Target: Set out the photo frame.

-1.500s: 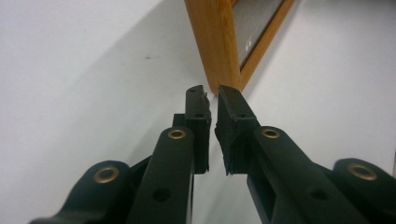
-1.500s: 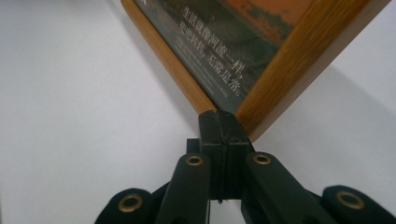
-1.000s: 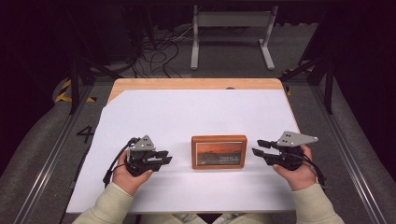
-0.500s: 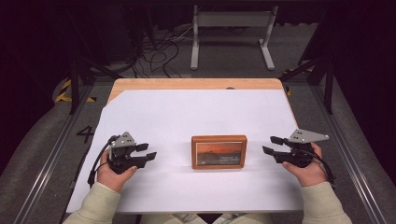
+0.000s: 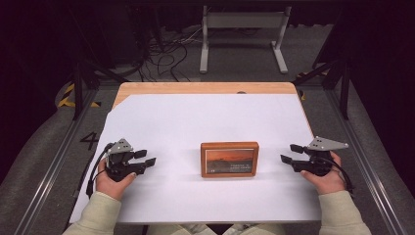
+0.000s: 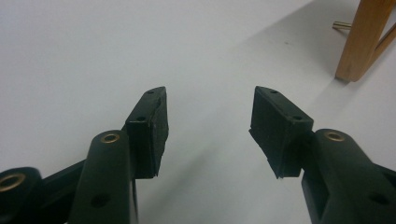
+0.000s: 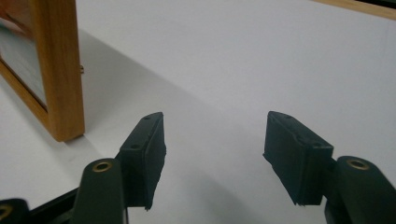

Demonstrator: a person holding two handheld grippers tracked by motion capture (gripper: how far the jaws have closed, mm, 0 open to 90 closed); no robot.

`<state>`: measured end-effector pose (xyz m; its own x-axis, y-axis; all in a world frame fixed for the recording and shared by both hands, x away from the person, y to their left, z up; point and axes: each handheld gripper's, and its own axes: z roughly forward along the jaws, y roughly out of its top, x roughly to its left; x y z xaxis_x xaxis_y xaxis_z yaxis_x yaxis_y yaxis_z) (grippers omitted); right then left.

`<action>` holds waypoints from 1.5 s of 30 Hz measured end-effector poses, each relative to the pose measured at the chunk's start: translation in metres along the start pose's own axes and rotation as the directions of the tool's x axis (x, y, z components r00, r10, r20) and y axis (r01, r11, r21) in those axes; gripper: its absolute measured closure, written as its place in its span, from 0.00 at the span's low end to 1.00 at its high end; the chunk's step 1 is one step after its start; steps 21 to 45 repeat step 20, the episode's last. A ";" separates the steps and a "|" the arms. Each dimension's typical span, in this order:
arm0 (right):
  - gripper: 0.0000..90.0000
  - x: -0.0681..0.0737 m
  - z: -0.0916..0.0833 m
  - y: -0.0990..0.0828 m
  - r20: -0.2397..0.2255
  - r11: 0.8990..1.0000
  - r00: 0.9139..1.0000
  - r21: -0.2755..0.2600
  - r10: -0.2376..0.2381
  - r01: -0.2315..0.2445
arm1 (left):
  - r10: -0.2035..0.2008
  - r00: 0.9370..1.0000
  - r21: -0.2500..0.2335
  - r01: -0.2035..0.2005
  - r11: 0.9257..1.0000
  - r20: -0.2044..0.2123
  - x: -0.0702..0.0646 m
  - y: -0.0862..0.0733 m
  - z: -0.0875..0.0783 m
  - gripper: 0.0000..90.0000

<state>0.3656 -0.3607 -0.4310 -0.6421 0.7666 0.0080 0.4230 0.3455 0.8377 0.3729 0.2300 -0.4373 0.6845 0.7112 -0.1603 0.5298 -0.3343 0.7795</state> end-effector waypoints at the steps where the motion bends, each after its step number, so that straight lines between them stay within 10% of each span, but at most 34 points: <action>1: 0.43 -0.001 0.004 -0.003 0.000 1.000 1.000 0.008 -0.002 0.002 | -0.003 1.000 0.001 0.003 1.000 0.000 0.000 0.000 0.000 0.52; 45: 0.41 0.010 0.023 -0.011 -0.044 0.997 0.999 0.079 -0.014 0.018 | 0.011 1.000 0.021 -0.012 1.000 0.016 -0.001 0.000 0.013 0.52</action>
